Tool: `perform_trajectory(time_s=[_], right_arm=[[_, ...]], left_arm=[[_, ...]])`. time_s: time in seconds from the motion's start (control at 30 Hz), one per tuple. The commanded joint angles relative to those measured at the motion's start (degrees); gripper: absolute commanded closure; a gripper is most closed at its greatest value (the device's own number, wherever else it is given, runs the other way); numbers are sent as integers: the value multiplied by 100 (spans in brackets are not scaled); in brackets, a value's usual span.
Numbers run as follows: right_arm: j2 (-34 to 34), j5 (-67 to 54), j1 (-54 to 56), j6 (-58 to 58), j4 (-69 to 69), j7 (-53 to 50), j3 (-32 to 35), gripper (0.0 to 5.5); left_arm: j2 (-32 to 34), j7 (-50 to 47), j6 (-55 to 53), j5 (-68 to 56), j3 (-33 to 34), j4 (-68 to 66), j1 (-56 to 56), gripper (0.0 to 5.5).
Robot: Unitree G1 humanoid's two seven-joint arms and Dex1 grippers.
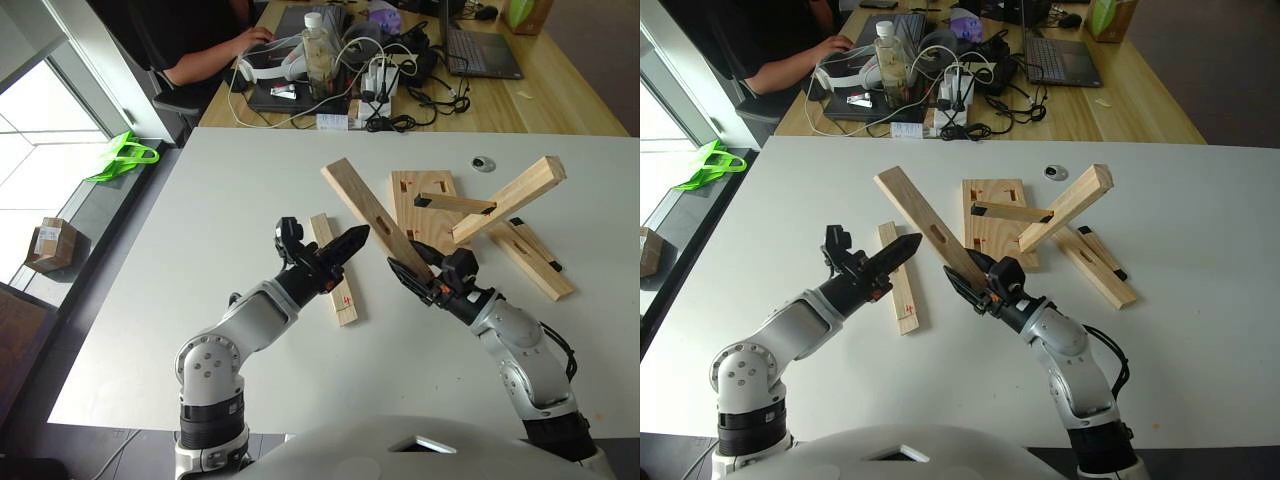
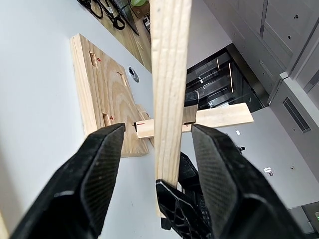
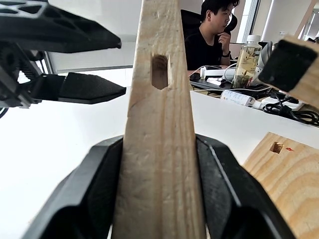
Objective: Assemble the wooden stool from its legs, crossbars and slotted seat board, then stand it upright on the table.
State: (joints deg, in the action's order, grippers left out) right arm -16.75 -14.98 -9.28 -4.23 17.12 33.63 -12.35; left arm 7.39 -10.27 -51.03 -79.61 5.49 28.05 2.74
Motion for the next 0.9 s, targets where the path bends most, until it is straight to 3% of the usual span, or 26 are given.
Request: perform_trajectory(time_s=[0.03,0.5,0.9], right_arm=[[-75,-167,-22,174,-140,274,85,343],[-330,-419,-78,608,-240,974,335,343],[-729,-326,-200,1366,-374,1815,154,344]], left_arm=[[42,-64,129,-264,18,17,-99,307],[409,-144,352,-719,-142,57,21,307],[576,116,373,-676,-378,167,-41,307]])
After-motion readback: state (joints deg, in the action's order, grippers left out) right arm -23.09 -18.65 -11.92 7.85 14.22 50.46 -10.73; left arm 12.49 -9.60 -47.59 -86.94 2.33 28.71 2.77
